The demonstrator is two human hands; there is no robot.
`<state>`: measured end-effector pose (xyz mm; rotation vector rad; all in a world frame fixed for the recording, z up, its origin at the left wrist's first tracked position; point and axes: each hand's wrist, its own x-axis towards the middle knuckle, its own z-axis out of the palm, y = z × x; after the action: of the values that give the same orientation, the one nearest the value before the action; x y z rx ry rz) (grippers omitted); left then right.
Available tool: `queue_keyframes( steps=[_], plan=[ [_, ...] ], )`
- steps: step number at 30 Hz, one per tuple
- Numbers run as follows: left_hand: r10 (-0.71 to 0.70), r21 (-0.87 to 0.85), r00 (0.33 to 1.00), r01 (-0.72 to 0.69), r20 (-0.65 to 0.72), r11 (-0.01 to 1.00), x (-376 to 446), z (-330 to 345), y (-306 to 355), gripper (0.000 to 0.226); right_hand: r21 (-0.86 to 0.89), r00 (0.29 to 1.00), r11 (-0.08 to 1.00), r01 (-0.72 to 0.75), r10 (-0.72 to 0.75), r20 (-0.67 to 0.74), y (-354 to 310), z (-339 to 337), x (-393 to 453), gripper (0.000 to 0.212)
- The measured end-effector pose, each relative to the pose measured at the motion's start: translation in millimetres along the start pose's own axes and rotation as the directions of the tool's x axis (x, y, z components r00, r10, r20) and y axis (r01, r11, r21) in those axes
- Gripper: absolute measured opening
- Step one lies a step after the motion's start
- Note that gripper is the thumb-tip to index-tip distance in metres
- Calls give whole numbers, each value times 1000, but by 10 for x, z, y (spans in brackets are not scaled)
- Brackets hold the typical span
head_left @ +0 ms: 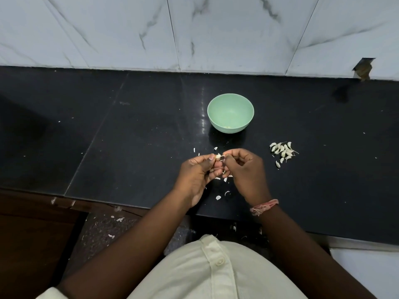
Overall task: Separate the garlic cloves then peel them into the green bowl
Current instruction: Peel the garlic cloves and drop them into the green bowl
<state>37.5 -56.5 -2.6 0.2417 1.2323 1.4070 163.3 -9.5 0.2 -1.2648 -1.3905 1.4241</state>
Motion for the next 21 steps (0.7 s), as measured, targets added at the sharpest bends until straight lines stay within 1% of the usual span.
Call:
queue_keyframes(
  steps=[3, 7, 8, 11, 12, 16, 19, 21],
  plan=[
    [7, -3, 1000, -7, -16, 1000, -2, -24, -30, 16, -51, 999, 999, 5, -7, -45, -4, -38, 30, 9],
    [42, -3, 998, -42, -52, 999, -7, -53, -55, 13, -121, 998, 991, 54, -58, -25, 6, -91, 33, 7],
    [59, 8, 996, -59, -62, 998, -10, -58, -61, 12, -129, 998, 990, 62, -66, -23, 21, -92, 32, 11],
    [129, 56, 988, -124, -87, 991, -7, -71, -67, 10, -135, 997, 988, 75, -74, 13, 70, -78, 37, 31],
    [157, 79, 983, -150, -93, 985, -3, -74, -68, 9, -149, 996, 984, 93, -91, 20, 71, -68, 34, 32],
    [248, 180, 964, -228, -98, 957, 7, -78, -84, 9, -204, 987, 966, 158, -153, 38, 46, -36, 22, 21],
    [266, 193, 961, -247, -80, 950, 4, -87, -88, 10, -188, 989, 974, 127, -109, 99, 50, -13, 8, 25],
    [266, 201, 962, -250, -58, 947, -4, -88, -93, 10, -161, 990, 981, 111, -94, 109, 47, 6, -9, 20]
  ],
)
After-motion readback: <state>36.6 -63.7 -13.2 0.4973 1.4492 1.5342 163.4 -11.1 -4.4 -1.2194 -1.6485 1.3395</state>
